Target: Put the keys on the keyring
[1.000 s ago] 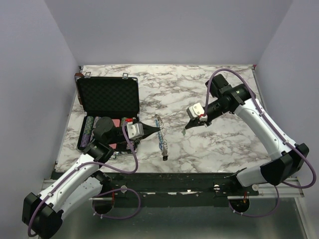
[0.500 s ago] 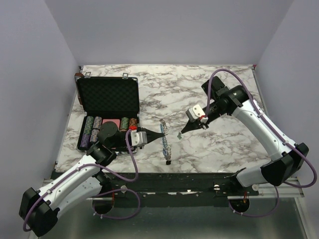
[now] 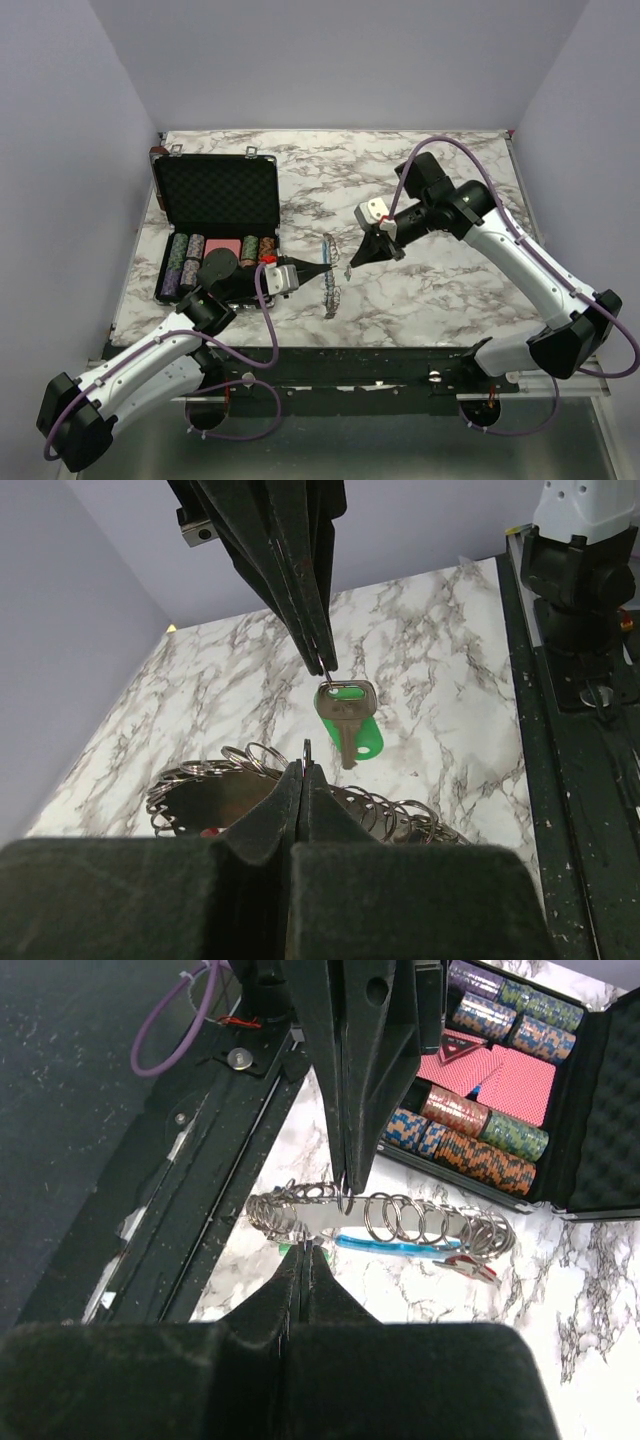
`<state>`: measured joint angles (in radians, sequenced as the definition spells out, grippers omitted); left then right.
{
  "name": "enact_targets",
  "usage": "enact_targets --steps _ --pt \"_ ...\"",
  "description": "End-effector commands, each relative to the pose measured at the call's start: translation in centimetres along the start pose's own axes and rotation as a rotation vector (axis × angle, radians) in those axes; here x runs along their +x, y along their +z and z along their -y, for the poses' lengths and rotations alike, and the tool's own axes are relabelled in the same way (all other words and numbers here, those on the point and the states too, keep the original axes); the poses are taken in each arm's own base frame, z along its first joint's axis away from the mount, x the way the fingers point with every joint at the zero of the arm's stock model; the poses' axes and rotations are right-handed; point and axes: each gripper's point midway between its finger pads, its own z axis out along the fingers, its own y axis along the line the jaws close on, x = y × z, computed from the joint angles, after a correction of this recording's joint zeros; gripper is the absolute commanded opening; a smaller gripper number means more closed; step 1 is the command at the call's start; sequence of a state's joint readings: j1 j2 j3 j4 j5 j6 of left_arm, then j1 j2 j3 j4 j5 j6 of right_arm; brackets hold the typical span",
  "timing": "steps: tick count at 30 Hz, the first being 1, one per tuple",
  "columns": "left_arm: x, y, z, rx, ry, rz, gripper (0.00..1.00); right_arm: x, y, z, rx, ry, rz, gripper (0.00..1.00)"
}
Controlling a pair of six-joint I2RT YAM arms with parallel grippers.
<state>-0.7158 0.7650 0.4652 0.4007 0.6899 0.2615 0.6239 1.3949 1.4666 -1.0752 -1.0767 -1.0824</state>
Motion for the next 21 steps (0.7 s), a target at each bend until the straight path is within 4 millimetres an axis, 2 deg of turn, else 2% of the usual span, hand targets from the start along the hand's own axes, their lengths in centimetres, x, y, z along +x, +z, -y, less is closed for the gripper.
enact_targets --steps 1,10,21 --pt "-1.2 0.2 -1.3 -0.058 0.052 0.038 0.0 -0.4 0.4 0.7 0.058 0.03 -0.027 0.0" --pt "-1.2 0.2 -1.4 -0.067 0.04 0.041 0.0 0.4 1.2 1.9 0.126 0.037 -0.089 0.0" --pt "-1.2 0.5 -1.2 -0.048 -0.007 0.018 0.0 0.1 0.6 2.4 0.18 -0.012 -0.107 0.0"
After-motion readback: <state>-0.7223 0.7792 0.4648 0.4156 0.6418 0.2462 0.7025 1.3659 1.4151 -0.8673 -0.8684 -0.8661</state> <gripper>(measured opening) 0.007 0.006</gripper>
